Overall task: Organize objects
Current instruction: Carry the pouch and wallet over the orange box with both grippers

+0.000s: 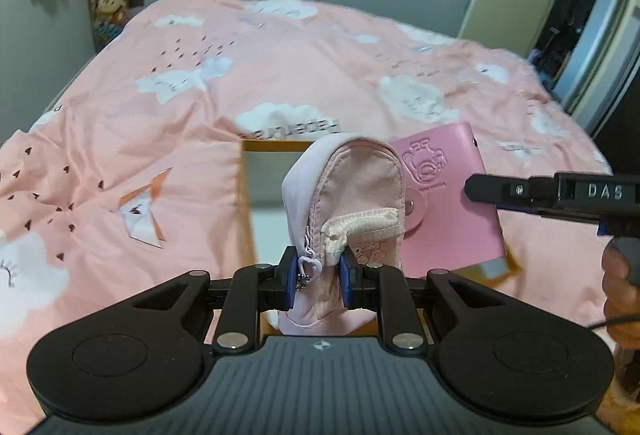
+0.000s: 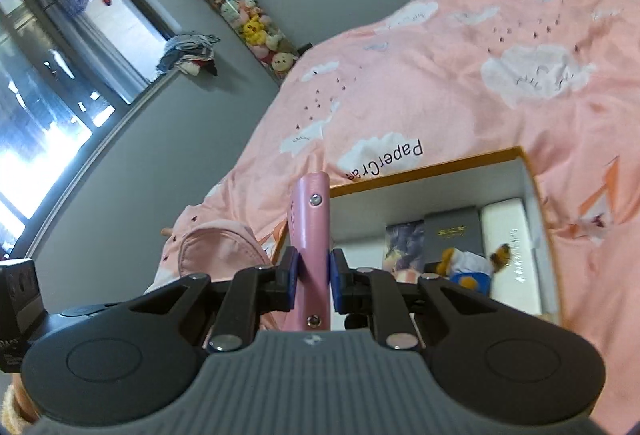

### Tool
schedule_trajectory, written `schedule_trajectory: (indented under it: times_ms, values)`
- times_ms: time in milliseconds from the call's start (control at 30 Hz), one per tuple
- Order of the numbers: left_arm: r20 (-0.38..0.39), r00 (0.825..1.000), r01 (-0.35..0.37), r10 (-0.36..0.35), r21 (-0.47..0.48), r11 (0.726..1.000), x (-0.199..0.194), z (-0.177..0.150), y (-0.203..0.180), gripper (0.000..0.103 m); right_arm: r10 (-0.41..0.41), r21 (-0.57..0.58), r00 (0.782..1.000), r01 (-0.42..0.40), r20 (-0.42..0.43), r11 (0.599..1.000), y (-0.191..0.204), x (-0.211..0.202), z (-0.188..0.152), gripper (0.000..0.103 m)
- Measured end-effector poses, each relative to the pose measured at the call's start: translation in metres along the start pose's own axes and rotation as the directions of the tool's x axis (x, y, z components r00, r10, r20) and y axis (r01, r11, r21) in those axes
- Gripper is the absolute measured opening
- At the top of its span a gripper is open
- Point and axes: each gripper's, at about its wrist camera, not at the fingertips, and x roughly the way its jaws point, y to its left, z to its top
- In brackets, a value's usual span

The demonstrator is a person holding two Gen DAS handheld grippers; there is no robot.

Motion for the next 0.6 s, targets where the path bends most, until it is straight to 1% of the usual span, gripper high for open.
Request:
schedule_trajectory:
  times_ms: [67,167,233,433,600]
  values:
    - [-0.019,0.999,-0.027,0.027,-0.005,1.000,0.013,0.010,0.007,0.023,-0.018,0.011,0.999,0.018,-0.027,1.000,-0.005,0.028,0.005,0.017]
    - [-0.023,0.998,-0.053,0.053,-0.012,0.999,0.026,0.022,0.018,0.023,-0.041,0.035,0.995,0.044,-0.088,0.998,-0.016,0.067,0.009,0.017]
    - [-0.018,0.998,-0.055,0.055,-0.017,0.998,0.031,0.028,0.023,0.023,-0.058,0.050,0.990,0.065,-0.127,0.997,-0.023,0.094,0.010,0.017]
    - [-0.019,0.999,-0.049,0.049,-0.014,0.999,0.047,0.043,0.034,0.023,-0.043,0.092,0.976,0.064,-0.214,0.994,-0.035,0.154,0.011,0.017]
    - [-0.021,0.999,-0.046,0.047,0.007,0.999,0.059,0.047,0.035,0.022,-0.047,0.117,0.960,0.082,-0.276,0.990,-0.046,0.192,0.011,0.017]
